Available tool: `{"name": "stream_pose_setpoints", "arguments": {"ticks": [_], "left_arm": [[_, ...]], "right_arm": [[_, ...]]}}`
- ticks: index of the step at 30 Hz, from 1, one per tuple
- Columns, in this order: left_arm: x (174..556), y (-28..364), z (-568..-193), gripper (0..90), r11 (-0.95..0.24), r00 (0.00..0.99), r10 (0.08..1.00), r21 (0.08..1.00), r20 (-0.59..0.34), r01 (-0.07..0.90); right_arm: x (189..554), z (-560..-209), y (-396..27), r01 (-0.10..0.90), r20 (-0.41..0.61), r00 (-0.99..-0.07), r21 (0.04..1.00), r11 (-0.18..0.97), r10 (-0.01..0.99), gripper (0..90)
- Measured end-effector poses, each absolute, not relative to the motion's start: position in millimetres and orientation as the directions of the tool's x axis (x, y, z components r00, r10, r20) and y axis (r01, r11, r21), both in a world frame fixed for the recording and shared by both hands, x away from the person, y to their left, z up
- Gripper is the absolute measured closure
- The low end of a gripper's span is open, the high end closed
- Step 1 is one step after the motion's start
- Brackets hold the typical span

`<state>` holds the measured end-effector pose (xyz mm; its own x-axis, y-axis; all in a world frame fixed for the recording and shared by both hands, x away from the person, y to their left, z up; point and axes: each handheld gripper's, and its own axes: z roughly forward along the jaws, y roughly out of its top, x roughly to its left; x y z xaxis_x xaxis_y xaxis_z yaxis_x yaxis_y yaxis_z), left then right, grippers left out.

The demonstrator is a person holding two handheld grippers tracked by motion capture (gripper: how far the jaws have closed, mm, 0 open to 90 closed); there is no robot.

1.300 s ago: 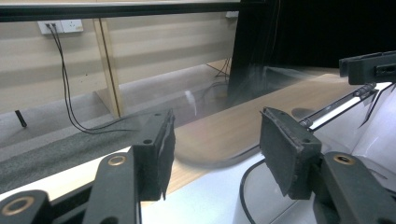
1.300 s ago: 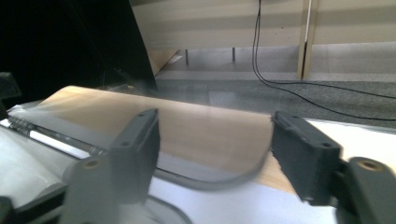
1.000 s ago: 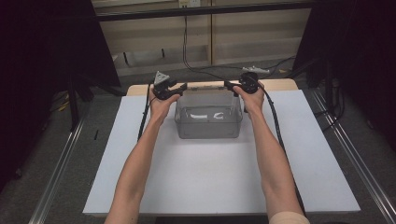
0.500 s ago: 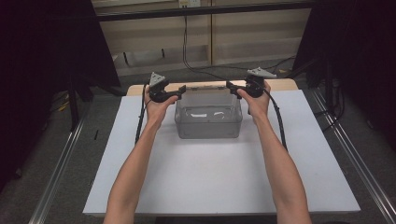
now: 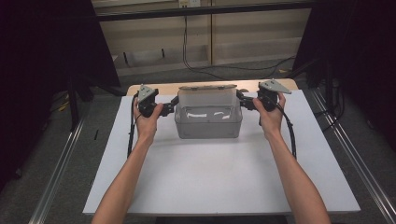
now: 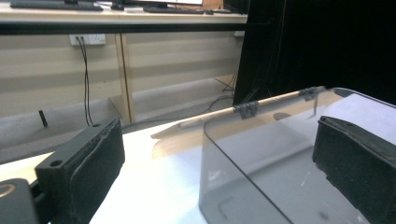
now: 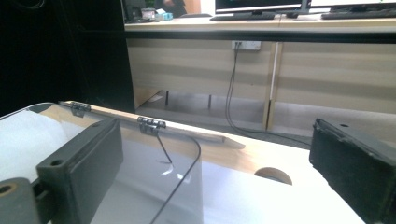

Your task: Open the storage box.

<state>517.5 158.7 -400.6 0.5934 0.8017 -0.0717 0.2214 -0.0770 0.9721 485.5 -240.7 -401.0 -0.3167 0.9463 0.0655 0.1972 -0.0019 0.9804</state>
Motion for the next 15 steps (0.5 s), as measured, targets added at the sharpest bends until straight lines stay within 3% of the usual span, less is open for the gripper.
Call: {"name": "stream_pose_setpoints", "arguments": {"ticks": [15], "left_arm": [[446,186,-416,2.8,-0.032,0.562,0.824,0.985,-0.071,0.171]], "right_arm": [[414,-407,-255,0.158,-0.004,-0.274,0.986,0.049,0.962,0.0]]}}
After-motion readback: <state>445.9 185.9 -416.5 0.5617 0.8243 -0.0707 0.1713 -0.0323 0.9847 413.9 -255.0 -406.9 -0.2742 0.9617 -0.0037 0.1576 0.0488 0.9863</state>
